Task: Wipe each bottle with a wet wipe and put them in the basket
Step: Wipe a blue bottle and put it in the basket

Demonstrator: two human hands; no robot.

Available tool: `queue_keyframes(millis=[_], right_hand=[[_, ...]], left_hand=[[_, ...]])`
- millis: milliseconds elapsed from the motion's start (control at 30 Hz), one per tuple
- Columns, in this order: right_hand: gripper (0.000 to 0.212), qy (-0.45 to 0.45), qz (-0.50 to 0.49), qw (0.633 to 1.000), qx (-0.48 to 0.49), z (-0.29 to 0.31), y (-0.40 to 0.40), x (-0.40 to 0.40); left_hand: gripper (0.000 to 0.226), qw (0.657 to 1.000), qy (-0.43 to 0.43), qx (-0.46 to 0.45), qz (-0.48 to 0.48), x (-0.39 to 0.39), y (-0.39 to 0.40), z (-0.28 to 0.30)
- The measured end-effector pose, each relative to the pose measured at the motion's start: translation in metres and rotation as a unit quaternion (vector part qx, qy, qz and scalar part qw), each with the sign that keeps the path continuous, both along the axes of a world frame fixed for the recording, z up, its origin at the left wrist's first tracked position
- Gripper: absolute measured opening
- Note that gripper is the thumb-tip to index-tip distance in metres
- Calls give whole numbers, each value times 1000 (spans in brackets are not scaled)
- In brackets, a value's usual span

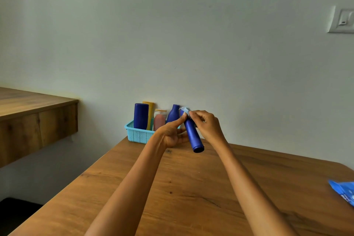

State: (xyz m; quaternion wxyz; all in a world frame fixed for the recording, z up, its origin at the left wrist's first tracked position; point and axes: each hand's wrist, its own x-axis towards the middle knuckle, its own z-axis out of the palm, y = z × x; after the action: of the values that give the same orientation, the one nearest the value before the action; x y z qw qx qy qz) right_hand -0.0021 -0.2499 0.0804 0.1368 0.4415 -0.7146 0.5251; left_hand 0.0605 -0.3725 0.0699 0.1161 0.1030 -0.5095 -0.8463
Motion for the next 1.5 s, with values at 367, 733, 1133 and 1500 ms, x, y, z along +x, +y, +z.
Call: queue_keyframes(millis=[367,733,1133,1500], right_hand=[[12,-20,-15,999,-30,1,4,-2],[23,33,46,996,75,-1,2,5],[7,26,80,960,269,14,28,-9],[28,53,-52,996,53,-4,-2,-2]], left_hand=[[58,999,-30,-16,-36,4,2,0],[50,995,-40,56,69,3,-6,0],[65,987,-40,75,137,3,-11,-3],[75,989,-45,6,143,-6,6,2]])
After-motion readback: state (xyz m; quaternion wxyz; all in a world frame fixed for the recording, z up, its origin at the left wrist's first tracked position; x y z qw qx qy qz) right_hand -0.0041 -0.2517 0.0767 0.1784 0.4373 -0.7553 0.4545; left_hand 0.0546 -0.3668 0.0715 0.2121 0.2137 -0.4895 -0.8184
